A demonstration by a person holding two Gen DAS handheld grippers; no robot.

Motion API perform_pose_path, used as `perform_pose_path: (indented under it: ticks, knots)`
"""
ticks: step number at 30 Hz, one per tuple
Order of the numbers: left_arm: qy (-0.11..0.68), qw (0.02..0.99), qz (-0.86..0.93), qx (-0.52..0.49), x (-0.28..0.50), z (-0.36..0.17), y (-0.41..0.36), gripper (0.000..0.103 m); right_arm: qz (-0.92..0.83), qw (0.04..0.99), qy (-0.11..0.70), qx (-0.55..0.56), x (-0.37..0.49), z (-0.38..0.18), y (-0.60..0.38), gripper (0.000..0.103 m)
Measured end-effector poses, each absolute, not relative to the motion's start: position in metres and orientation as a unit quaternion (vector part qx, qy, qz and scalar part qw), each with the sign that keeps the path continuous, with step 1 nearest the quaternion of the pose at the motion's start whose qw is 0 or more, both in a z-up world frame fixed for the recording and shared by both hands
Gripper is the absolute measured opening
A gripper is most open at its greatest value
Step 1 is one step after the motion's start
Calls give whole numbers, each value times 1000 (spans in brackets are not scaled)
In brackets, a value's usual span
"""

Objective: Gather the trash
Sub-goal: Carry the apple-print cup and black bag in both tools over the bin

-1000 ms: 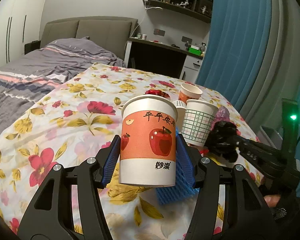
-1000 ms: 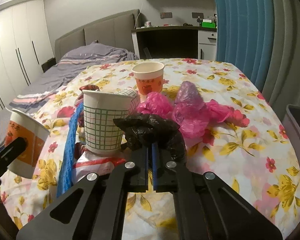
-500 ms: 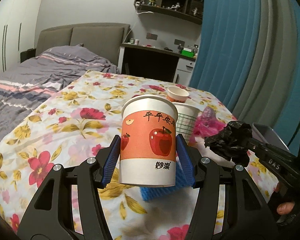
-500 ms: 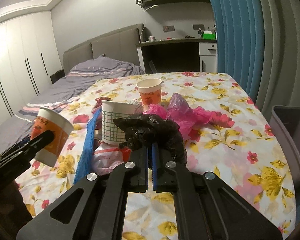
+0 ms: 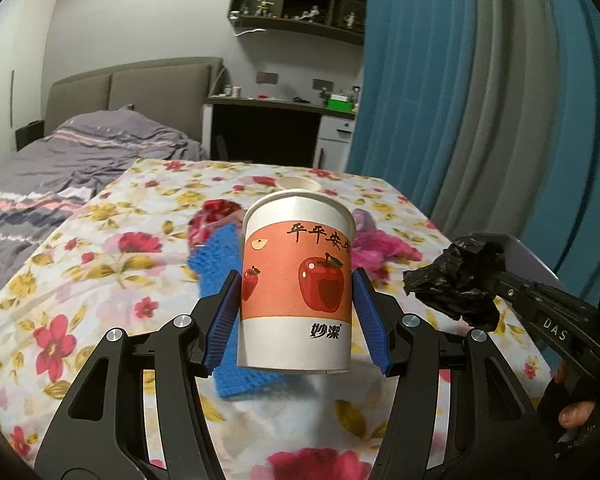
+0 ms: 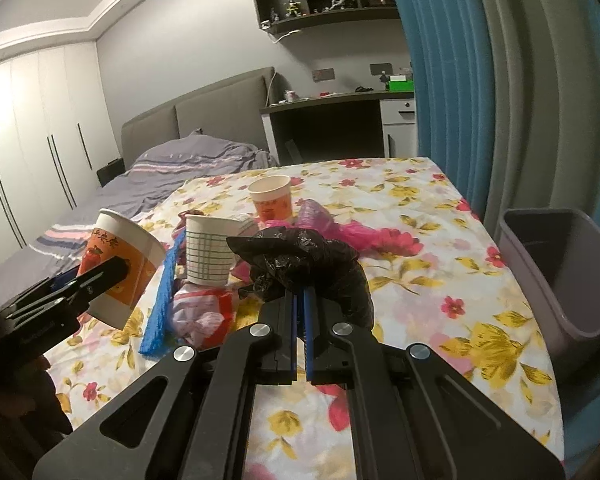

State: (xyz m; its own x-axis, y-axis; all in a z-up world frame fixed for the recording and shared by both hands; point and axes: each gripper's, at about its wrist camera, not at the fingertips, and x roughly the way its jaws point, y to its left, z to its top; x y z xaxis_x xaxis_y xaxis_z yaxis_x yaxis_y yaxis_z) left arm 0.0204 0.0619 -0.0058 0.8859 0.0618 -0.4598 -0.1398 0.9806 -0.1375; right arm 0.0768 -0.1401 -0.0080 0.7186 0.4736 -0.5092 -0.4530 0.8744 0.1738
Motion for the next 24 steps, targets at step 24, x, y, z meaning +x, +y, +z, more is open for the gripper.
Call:
perform_pose_path:
  ticks: [24]
  knots:
    - [237, 966, -87, -48, 99, 13, -63, 55, 149, 956, 251, 26, 99, 7, -236, 4]
